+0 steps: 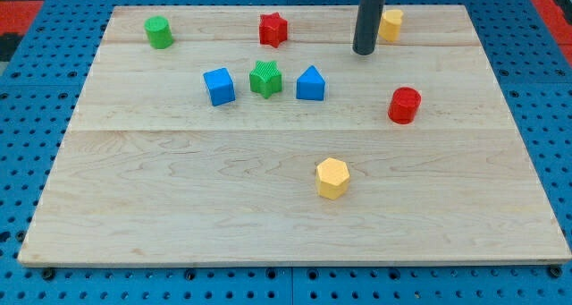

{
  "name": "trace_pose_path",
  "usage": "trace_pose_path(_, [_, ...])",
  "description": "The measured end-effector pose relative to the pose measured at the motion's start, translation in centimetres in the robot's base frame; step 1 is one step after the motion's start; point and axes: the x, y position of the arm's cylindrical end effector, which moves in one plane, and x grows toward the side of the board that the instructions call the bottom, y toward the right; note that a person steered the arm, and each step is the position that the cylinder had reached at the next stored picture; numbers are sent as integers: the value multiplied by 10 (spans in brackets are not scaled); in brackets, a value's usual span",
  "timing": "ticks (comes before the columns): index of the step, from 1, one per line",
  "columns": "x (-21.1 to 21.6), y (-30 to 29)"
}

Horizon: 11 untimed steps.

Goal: Move the blue cube to the center left

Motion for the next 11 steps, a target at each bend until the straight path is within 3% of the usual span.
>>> trace_pose_path(6, [3,9])
trace_pose_path(7, [-1,-17])
trace_pose_path(10, [16,-169])
trace_pose_path(11, [69,-169])
